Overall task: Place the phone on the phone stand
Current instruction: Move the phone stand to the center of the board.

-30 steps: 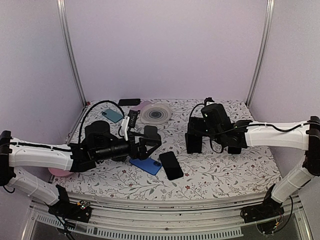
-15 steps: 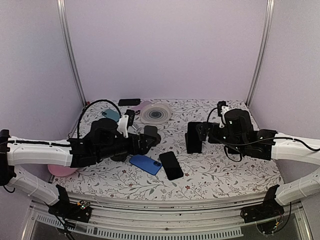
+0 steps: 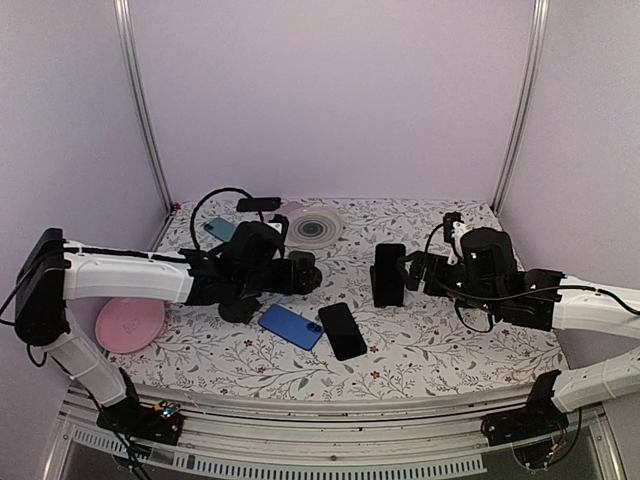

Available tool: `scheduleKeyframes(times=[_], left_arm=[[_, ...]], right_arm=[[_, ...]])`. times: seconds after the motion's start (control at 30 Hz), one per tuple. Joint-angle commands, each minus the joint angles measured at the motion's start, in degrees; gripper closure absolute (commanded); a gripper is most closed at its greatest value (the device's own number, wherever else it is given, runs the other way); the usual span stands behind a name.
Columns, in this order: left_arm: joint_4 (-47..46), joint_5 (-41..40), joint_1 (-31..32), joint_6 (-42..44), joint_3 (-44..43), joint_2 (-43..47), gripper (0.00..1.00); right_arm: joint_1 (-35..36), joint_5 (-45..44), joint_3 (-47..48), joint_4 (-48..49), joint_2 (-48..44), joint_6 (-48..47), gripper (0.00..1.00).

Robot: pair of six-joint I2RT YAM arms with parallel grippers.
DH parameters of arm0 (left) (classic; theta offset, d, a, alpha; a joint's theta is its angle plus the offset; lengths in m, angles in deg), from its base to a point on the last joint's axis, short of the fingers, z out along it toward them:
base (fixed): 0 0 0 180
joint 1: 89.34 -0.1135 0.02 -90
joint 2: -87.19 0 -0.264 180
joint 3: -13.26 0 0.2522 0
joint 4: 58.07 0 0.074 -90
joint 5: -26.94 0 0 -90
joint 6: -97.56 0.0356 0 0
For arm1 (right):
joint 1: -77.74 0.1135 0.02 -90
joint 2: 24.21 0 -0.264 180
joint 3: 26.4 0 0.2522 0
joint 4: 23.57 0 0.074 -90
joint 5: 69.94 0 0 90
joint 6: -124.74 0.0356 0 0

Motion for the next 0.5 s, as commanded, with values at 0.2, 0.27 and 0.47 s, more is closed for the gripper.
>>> scheduleKeyframes(times=[0.2,0.27,0.47], left_arm=[[3.82,-1.65,-5.93,4.41,-8.48,-11.79,0.03],[3.16,-0.38,-7.32,5.72,-10.04,-13.82,0.03],[1.73,3.40,-9.74,9.35,-14.24,-18.29,0.03]], right_arm=[[0.26,1.08,-0.67,1.32,-2.13,1.12,0.01],[0.23,1.26,-0.61,1.41,-2.23,1.21,0.01],[0.23,1.23,-0.68,1.14,-2.72,1.13,0.01]])
